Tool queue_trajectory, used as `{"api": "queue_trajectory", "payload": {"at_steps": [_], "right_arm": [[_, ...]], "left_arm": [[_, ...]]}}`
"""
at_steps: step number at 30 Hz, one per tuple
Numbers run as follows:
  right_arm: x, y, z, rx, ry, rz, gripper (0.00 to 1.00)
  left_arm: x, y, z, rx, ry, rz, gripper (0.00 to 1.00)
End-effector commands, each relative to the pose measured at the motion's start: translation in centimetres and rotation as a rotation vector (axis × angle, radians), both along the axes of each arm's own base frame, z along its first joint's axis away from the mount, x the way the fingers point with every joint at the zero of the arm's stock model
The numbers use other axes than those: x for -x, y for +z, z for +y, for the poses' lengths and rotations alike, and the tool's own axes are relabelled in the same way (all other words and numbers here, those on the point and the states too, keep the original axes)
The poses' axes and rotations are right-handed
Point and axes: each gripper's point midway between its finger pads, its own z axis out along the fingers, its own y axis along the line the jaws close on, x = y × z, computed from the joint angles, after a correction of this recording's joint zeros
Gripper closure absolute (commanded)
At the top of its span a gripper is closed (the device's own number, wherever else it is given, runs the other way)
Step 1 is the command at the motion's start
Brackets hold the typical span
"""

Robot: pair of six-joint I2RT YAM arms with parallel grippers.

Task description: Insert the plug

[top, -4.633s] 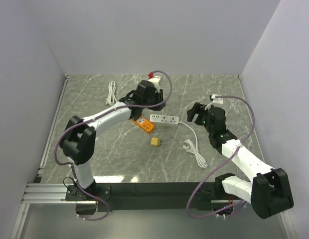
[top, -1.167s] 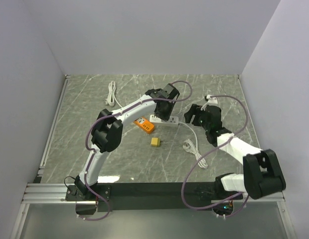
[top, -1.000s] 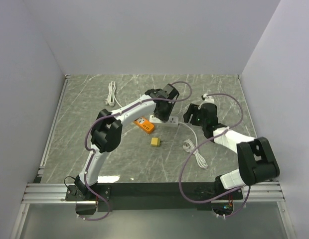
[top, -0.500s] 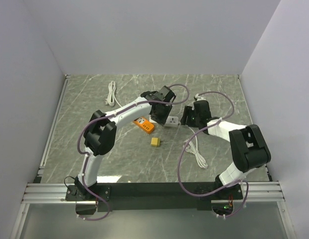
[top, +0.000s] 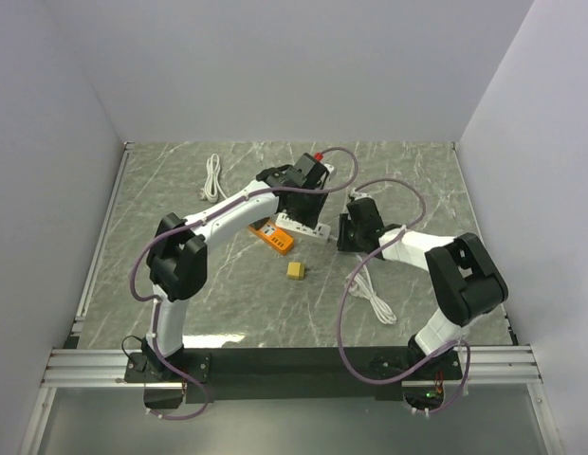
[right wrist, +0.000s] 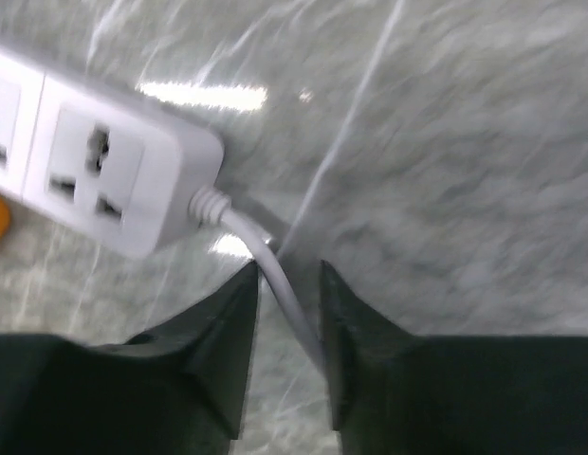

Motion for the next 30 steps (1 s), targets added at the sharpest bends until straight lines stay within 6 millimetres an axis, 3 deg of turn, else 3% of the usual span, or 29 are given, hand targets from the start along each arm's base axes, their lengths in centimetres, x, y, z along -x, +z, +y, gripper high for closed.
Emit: {"api": "queue_trajectory", "payload": {"at_steps": [1, 6, 10, 16, 20, 30], "right_arm": [[3.4, -0.8, 0.9, 0.037, 0.051, 0.053, 0.64], [4.9, -1.1, 1.9, 0.045, 0.069, 0.053, 0.77], [6.2, -1.0, 3.0, 0.063, 0.095, 0.055, 1.0], [7.8, -1.2, 3.7, 0.068, 0.111, 0.048, 1.0], [8.9, -1.7, 4.2, 0.075, 0.132, 0.055, 1.0], [9.2, -1.1, 4.5, 0.062, 0.153, 0.024, 1.0]], "left_arm": [[0.1, 1.7, 0.2, 0.011, -0.021, -0.033, 0.99], [0.6, 2.0, 2.1, -0.03, 0.001, -0.062, 0.99], [1.4, 1.1, 3.5, -0.059, 0.009, -0.062, 0.99], [1.9, -0.3, 3.8, -0.07, -0.009, -0.051, 0.99], [1.3, -0.1, 4.0, -0.107, -0.036, -0.083, 0.99], [-0.9, -0.7, 4.7, -0.186, -0.094, -0.038, 1.0]]}}
